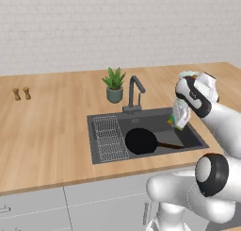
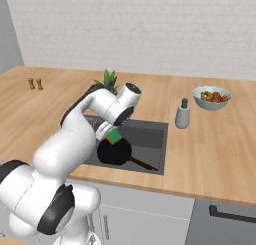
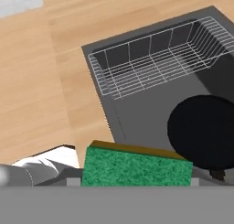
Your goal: Pick the pan and sponge and place them into the sink. Then turn on the water.
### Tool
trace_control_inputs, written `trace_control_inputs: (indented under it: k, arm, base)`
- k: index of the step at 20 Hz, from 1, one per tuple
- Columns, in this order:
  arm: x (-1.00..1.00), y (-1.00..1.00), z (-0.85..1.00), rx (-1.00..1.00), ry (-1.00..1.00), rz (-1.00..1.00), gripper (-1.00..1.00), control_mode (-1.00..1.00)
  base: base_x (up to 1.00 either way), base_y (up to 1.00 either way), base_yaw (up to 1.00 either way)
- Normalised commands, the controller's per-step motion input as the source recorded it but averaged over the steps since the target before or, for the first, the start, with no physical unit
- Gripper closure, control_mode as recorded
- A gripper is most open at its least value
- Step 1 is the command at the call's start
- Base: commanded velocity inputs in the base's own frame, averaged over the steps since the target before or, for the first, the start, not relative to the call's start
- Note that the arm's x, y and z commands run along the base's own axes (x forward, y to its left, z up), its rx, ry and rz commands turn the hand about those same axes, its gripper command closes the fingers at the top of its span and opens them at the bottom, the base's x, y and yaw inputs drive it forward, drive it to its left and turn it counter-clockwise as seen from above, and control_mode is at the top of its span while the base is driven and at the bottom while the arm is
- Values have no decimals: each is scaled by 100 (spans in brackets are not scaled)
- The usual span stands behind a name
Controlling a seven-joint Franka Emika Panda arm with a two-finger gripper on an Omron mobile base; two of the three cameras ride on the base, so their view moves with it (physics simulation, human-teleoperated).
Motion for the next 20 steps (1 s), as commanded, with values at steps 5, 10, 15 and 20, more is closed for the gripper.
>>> trace_control_inputs:
  k: [5,10,15,20]
  arm:
    - [43,0,-31,5,23,4,100,-100]
    - [15,0,-63,8,3,1,100,-100]
    - [9,0,-63,8,-1,0,100,-100]
    - [32,10,-44,1,-1,0,100,-100]
  base:
    - [0,0,0]
    - [0,0,0]
    - [0,0,0]
    - [0,0,0]
